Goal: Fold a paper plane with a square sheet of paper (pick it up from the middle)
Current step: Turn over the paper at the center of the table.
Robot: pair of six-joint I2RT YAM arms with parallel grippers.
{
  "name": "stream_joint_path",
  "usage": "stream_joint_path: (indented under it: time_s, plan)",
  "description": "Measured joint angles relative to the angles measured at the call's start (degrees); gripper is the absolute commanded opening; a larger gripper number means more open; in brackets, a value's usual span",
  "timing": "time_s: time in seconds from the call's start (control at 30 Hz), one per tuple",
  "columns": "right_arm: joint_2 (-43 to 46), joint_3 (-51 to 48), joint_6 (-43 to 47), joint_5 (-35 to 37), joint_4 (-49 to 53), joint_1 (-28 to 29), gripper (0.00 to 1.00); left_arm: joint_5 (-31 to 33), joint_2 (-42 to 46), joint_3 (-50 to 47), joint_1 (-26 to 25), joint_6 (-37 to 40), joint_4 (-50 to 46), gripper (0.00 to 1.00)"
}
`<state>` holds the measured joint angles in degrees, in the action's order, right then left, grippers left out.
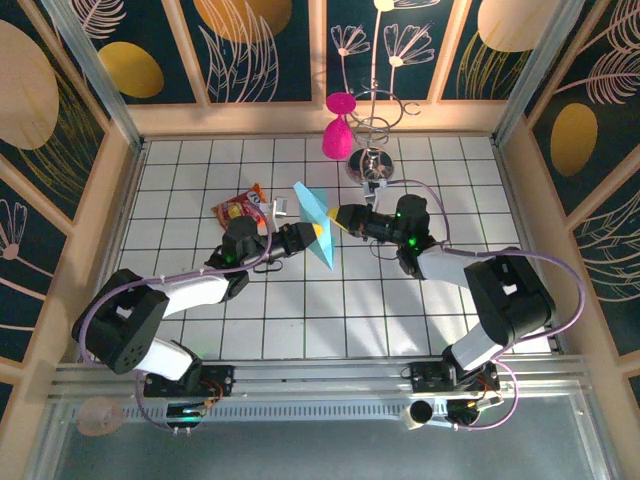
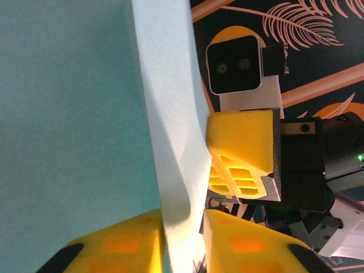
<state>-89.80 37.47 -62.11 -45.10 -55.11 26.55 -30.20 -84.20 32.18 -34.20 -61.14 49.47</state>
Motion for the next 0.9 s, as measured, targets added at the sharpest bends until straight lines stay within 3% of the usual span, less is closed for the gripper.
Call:
stream_joint_path:
  time_s: [0.1,0.23,0.3,0.53,0.67,0.9]
  plan:
    - [0.0,0.0,0.0,0.0,0.1,0.0,0.10,0.0,0.2,0.0,0.0,0.4,0.0,0.12]
    - [0.3,0.0,0.9,0.7,3.0,-0.3,0.34,0.3,0.7,0.0,0.0,1.3,-0.9,0.09]
    - [1.2,0.0,2.6,2.0,6.3,-0.7,0.42,0.8,1.3,0.2,0.0,2.6,-2.8,0.08]
    - [11.3,0.3,13.3,12.4,23.8,-2.8,0.50,6.5,3.9,4.6,0.0,11.6,-18.1,0.08]
    - [15.0,1.4,18.6,20.2,32.5,-2.8,0.53,14.7,3.9,11.7,-0.5,18.7,-33.0,0.08]
    - [19.7,1.4,23.6,34.0,44.8,-3.0,0.54,36.7,-2.2,29.0,-4.3,28.3,-58.4,0.07]
